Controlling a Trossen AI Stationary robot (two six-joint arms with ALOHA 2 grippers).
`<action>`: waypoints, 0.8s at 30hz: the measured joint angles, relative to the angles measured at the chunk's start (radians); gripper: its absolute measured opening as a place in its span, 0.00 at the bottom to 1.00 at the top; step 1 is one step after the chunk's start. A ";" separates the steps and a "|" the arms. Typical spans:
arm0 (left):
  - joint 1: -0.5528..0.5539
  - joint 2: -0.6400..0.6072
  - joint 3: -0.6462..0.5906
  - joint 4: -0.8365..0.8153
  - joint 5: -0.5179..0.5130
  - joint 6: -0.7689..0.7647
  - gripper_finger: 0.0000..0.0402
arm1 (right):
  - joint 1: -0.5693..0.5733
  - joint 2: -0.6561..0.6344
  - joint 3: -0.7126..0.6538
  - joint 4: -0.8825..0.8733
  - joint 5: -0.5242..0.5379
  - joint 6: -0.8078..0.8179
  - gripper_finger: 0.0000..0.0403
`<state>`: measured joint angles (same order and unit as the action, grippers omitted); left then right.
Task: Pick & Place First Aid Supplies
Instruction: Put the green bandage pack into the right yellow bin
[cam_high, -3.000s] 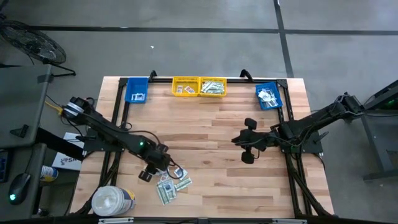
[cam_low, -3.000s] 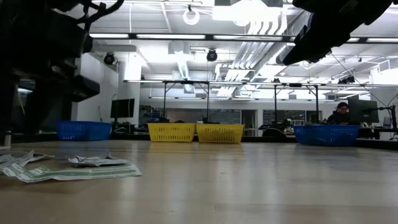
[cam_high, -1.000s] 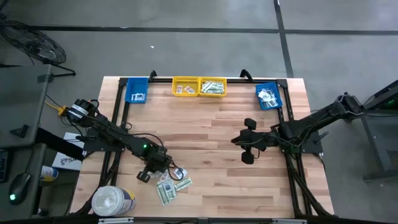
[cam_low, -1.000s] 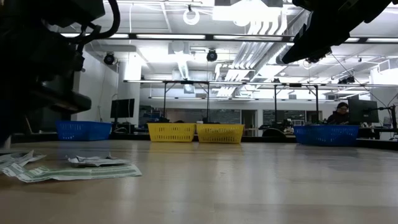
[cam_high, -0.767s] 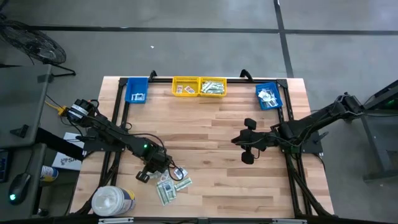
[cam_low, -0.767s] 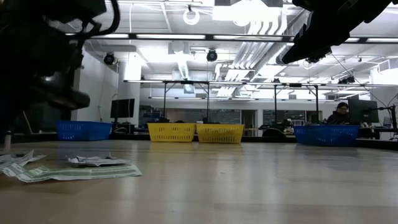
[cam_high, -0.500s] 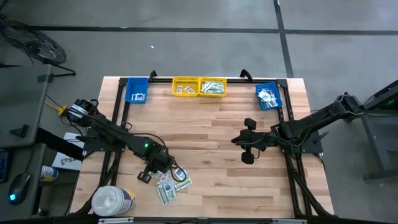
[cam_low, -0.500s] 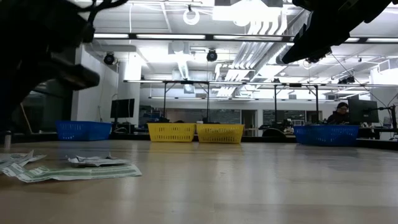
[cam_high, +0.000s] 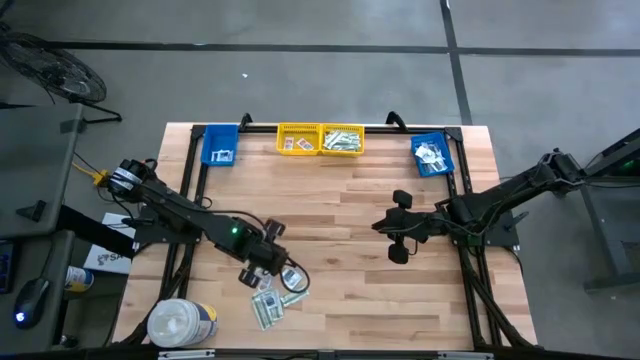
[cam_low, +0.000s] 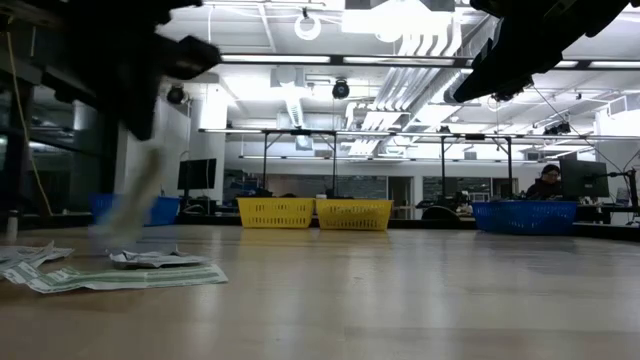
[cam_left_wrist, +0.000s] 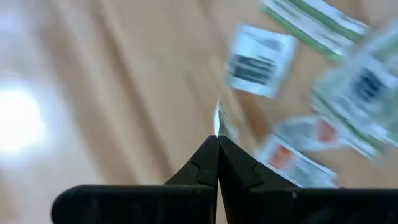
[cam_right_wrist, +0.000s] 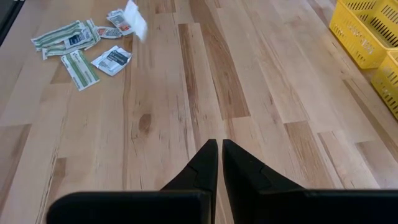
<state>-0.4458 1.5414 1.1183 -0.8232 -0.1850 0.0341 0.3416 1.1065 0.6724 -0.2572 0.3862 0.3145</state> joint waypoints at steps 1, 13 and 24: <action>0.000 0.000 0.005 0.011 -0.035 0.001 0.00 | 0.000 0.000 0.000 0.000 0.000 0.000 0.04; 0.063 0.000 0.021 0.203 -0.346 0.128 0.00 | 0.000 0.000 0.000 0.000 0.000 0.001 0.04; 0.185 0.025 0.016 0.177 0.032 0.092 0.01 | 0.000 0.000 0.000 0.000 -0.001 0.000 0.04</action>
<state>-0.2611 1.5662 1.1338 -0.6464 -0.1532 0.1265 0.3416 1.1065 0.6724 -0.2577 0.3855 0.3141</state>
